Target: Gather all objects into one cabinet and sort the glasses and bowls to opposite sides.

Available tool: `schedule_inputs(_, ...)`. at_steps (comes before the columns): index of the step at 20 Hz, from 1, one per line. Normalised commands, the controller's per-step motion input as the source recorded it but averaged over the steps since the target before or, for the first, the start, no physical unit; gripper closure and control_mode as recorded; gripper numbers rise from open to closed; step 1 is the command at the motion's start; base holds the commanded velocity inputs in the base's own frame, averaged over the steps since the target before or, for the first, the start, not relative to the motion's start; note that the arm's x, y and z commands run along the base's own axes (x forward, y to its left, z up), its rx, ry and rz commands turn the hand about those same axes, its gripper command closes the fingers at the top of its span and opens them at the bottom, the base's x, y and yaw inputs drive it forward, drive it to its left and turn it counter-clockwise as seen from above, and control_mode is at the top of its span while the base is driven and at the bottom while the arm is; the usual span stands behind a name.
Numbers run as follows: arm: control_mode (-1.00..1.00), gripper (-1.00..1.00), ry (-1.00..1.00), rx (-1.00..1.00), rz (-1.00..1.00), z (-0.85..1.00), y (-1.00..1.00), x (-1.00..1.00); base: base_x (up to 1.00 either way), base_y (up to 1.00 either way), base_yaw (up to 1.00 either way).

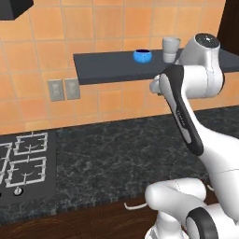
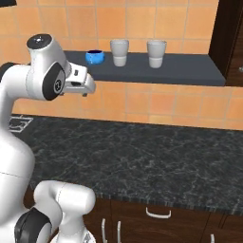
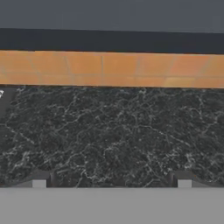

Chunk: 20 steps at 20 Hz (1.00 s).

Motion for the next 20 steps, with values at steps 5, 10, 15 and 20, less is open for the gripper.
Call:
schedule_inputs(5,-1.00,-1.00,-0.04,0.00,0.00,0.47,0.05,0.09,0.00,0.00,0.00)
schedule_inputs(10,-1.00,-1.00,-0.21,-0.01,0.00,0.19,0.13,0.38,0.00,0.00,0.00)
schedule_inputs(15,-1.00,-1.00,-0.13,0.00,0.00,0.09,0.06,0.48,0.00,0.00,0.00)
schedule_inputs(20,-1.00,-1.00,-0.05,0.00,0.00,0.13,0.06,0.40,0.00,0.00,0.00)
